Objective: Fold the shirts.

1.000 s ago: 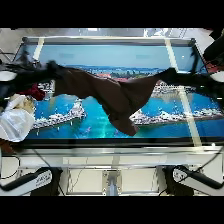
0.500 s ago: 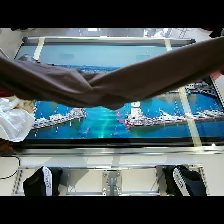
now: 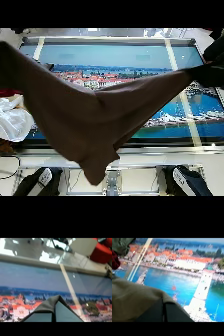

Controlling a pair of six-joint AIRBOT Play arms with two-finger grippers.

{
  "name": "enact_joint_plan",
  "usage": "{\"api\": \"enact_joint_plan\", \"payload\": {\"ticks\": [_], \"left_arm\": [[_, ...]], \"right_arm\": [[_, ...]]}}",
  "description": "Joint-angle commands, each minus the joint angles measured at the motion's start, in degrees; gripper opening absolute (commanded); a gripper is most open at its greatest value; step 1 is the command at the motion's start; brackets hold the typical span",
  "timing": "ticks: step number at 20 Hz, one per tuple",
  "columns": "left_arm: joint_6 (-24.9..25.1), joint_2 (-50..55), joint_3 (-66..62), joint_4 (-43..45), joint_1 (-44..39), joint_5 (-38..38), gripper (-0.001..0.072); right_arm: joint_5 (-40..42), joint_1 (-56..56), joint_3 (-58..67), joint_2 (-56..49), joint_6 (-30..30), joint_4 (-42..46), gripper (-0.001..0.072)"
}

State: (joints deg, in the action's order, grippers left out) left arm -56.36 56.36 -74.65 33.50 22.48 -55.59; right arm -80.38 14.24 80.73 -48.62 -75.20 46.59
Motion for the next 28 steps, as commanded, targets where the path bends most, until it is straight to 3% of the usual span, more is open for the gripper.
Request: {"api": "enact_joint_plan", "payload": {"ticks": [1, 4, 5, 6, 7, 9, 11, 16, 18, 20, 21, 23, 26, 28], "left_arm": [[-0.11, 19.43, -0.13, 11.26, -17.46, 12.72, 0.001], [-0.66, 34.4, -0.17, 11.26, -25.7, 28.11, 0.0013], [-1.46, 37.81, -0.17, 9.99, -26.88, 30.97, 0.0067], [-3.41, 40.33, -0.2, 7.15, -27.39, 32.79, 0.0353], [-4.17, 41.48, -0.22, 3.87, -27.36, 33.57, 0.0705], [-4.28, 40.39, -0.22, 0.87, -25.42, 33.48, 0.0709], [-4.33, 35.3, -0.22, 0.9, -21.29, 31.91, 0.0708], [-4.63, 15.41, 2.82, 1.2, -2.27, 11.04, 0.0698], [-6.69, 7.3, 12.87, 1.51, 4.94, 1.64, 0.0698], [-12.15, -0.68, 29.33, 2.4, 9.14, -2.12, 0.0698], [-12.66, -4.42, 38.01, 2.45, 9.57, -1.16, 0.0694], [-11.63, -9.57, 50.62, 2.36, 8.37, 1.25, 0.0579], [-11.1, -11.5, 60.06, 1.99, 1.66, -1.09, 0.0579], [-13.51, -10.8, 62.47, 1.97, -5.88, 0.61, 0.0579]], "right_arm": [[5.25, -0.17, -13.27, -7.39, 2.91, -1.53, 0.001], [13.64, -2.84, -20.24, -14.73, 2.93, -0.37, 0.0012], [17.49, -4.33, -21.44, -17.53, 2.93, 0.31, 0.0064], [20.74, -5.66, -21.88, -20.11, 2.91, 0.42, 0.0235], [23.69, -6.75, -21.79, -22.47, 2.91, 0.17, 0.0439], [29.62, -8.24, -21.4, -25.03, 2.86, 0.17, 0.046], [29.59, -7.37, -19.82, -24.63, 2.84, 1.42, 0.0458], [14.84, 1.55, -10.27, -18.99, -0.85, 16.46, 0.045], [12.04, 5.6, -10.23, -15.43, -1.53, 20.5, 0.045], [11.08, 8.26, -11.21, -12.9, -1.73, 20.96, 0.045], [10.75, 8.7, -11.37, -12.17, -1.73, 20.81, 0.045], [10.71, 8.68, -11.34, -11.47, -1.73, 18.97, 0.045], [10.84, 8.68, -11.34, -11.3, -1.68, 13.44, 0.045], [10.97, 8.7, -11.34, -11.3, -1.68, 12.94, 0.045]]}}
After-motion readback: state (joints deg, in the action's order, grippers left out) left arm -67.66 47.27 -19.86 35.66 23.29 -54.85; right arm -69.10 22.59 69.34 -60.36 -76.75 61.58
